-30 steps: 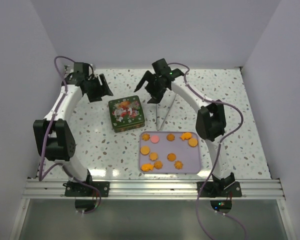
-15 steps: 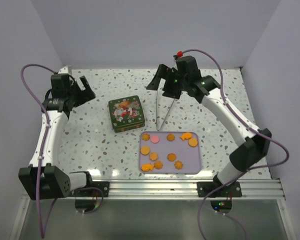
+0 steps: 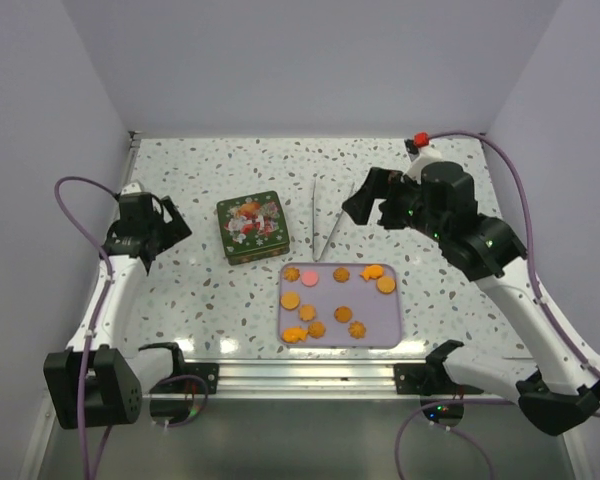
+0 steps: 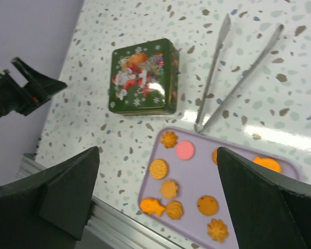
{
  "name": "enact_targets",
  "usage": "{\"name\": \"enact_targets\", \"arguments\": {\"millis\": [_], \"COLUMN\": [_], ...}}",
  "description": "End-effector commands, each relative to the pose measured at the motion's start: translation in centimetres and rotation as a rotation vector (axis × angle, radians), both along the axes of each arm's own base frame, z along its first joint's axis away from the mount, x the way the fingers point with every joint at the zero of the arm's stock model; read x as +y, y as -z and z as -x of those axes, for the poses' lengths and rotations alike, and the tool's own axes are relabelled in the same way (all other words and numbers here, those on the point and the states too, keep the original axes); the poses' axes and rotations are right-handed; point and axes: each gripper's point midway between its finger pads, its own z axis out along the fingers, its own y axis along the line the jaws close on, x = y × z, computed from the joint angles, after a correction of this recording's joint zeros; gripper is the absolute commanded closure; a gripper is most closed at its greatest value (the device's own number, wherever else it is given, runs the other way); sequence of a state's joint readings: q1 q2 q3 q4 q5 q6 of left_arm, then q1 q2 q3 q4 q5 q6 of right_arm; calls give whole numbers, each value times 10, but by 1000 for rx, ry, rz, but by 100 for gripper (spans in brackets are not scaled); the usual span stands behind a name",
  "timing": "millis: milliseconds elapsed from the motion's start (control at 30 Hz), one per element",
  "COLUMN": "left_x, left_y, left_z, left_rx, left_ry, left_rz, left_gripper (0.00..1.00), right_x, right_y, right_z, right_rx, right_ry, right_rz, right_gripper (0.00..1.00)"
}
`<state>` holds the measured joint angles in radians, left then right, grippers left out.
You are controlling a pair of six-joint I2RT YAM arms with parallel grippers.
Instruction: Pack the cookies
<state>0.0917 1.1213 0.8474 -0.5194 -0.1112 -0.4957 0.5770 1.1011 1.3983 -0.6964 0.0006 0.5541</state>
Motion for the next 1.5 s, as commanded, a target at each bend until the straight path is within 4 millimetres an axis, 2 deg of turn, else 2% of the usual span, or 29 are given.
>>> {"name": "enact_targets", "arguments": {"millis": [0,33,67,100,133,167,233,300,333,367,433,467,667,700,767,800,867,900,933,967,1000,1067,1100,1133,1200,1233,1300,1333,1467], "left_x": [42,47,51,59,62,63,71,77,76,76,71,69,58,61,58,49,44,47,48,50,53,56,57,49,49,25,19,9,8], "left_y": [-19,-18,-8,-23,-24,-5,-13,-1,4,20,25,43,28,40,29,34,24,33,31,19,24,16,22,27,23,24,20,18,26], "left_z": [-9,-7,1,-2,-1,6,3,9,9,16,13,21,18,17,5,-3,-16,-20,-24,-33,-35,-42,-43,-48,-52,-56,-58,-68,-68], "left_rx": [-133,-148,-148,-239,-275,-261,-346,-354,-354,-327,-358,-335,-569,-508,-562,-564,-610,-581,-585,-633,-617,-666,-655,-618,-603,-604,-611,-597,-567], "left_ry": [-167,-193,-225,-272,-283,-287,-295,-285,-263,-239,-162,-135,-114,-129,-124,-70,-50,-62,-74,-85,-93,-119,-125,-106,-122,-43,-28,-3,13], "left_rz": [-158,-177,-192,-218,-229,-242,-305,-365,-385,-400,-440,-449,-448,-434,-421,-392,-374,-369,-368,-373,-386,-393,-397,-393,-464,-475,-576,-572,-571], "left_gripper": [0,0,0,0,0,0,0,0,0,0,0,0,0,0,0,0,0,1,1,0,0,0,0,0,0,0,0,0,0], "right_x": [-35,-38,-41,-42,-47,-49,-52,-53,-53,-54,-53,-54,-60,-61,-64,-66,-67,-68,-67,-67,-66,-65,-65,-63,-63,-63,-62,-61,-56], "right_y": [16,27,28,27,24,31,32,40,41,44,45,46,46,48,51,54,56,57,58,57,58,56,57,57,58,60,63,66,63], "right_z": [11,14,17,19,23,25,28,30,31,33,36,38,46,48,50,51,53,53,53,53,54,54,54,55,55,56,55,54,50], "right_rx": [-48,-41,-59,-74,-95,-90,-106,-100,-100,-97,-101,-103,-106,-102,-103,-95,-91,-89,-83,-84,-76,-70,-67,-65,-62,-56,-52,-45,-43], "right_ry": [77,78,70,68,72,71,76,74,75,74,66,62,50,46,36,35,32,33,29,27,20,19,16,10,7,4,0,-3,-7], "right_rz": [107,124,135,132,125,134,136,134,132,128,117,114,138,149,172,186,202,204,206,206,204,202,202,198,199,203,209,211,194], "right_gripper": [1,1,1,1,1,1,1,1,1,1,1,1,1,1,1,1,1,1,1,1,1,1,1,1,1,1,1,1,1]}}
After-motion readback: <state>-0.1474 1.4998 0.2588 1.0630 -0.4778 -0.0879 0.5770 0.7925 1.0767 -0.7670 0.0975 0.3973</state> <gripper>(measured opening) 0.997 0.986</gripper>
